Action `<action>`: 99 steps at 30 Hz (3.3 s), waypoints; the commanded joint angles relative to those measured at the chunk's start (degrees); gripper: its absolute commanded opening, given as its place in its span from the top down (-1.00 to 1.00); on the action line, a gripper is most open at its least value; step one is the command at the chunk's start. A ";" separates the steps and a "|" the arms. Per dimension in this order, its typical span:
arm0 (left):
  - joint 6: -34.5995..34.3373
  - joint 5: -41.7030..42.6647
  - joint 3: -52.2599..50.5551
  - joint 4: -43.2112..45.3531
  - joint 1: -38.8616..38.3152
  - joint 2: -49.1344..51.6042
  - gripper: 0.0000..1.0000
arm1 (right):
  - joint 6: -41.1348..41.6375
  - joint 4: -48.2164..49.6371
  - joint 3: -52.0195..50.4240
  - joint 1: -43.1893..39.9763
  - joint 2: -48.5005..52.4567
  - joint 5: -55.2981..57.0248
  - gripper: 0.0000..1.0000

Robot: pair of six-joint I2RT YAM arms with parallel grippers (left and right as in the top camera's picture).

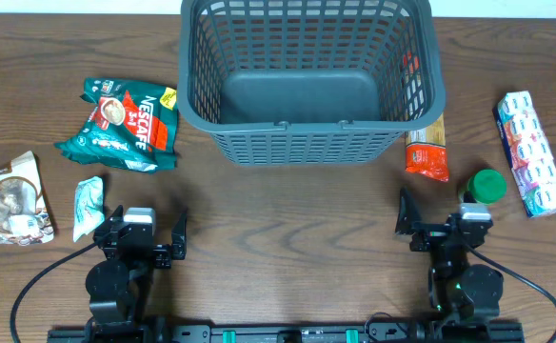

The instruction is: Pack container

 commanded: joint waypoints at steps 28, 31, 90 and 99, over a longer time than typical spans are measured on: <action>0.98 -0.44 -1.16 -0.07 0.24 -0.39 -0.97 | 6.08 -4.39 2.75 0.33 3.96 0.96 -0.98; 0.98 -0.44 -1.16 -0.07 0.24 -0.39 -0.97 | 7.82 -4.39 3.02 0.33 3.98 0.04 -0.99; 0.98 -0.44 -1.16 -0.07 0.24 -0.39 -0.97 | -36.87 -60.81 96.67 -35.82 94.44 -15.34 -0.99; 0.98 -0.44 -1.16 -0.04 0.24 -0.39 -0.97 | -36.41 -62.25 101.53 -35.82 108.21 -11.30 -0.98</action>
